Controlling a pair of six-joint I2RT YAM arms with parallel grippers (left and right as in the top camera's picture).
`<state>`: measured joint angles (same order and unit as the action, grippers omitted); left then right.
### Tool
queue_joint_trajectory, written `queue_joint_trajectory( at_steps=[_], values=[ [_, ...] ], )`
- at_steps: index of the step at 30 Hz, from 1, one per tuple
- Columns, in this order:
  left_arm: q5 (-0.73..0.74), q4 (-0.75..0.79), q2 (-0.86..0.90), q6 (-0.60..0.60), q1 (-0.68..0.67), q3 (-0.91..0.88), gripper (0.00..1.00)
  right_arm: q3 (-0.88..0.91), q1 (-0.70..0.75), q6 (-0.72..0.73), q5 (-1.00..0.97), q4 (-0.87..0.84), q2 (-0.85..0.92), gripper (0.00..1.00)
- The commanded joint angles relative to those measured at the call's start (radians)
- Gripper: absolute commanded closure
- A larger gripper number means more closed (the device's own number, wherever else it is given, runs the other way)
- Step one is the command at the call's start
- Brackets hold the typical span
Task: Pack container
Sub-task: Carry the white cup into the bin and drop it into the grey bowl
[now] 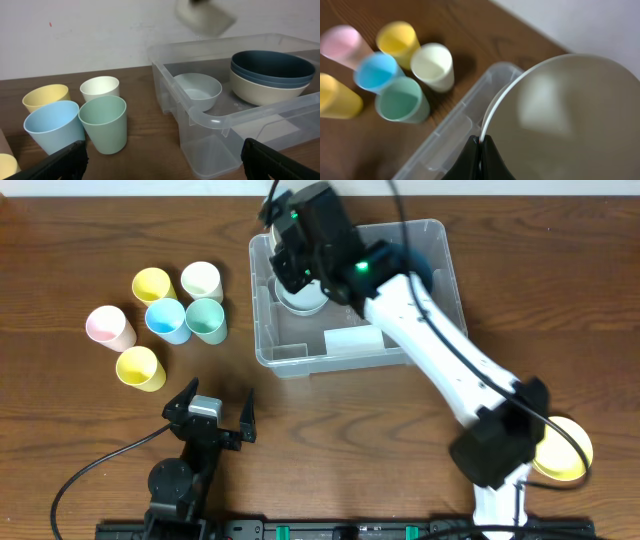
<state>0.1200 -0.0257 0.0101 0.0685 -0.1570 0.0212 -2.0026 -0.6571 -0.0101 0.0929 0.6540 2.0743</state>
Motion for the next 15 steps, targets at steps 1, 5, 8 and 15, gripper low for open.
queue_joint_trajectory(
  at_steps=[1,5,8,15],
  values=[
    [0.008,-0.034,-0.006,0.009,0.006,-0.017,0.02,-0.004,-0.003,-0.013,-0.029,-0.011,0.046,0.99],
    [0.008,-0.034,-0.006,0.009,0.006,-0.017,0.02,-0.004,-0.003,-0.006,-0.029,-0.01,0.104,0.99],
    [0.008,-0.034,-0.006,0.01,0.006,-0.017,0.02,-0.004,-0.003,-0.006,-0.028,-0.008,0.132,0.99],
    [0.008,-0.034,-0.006,0.009,0.006,-0.017,0.02,-0.003,-0.004,-0.005,-0.026,-0.008,0.184,0.99]
  ],
)
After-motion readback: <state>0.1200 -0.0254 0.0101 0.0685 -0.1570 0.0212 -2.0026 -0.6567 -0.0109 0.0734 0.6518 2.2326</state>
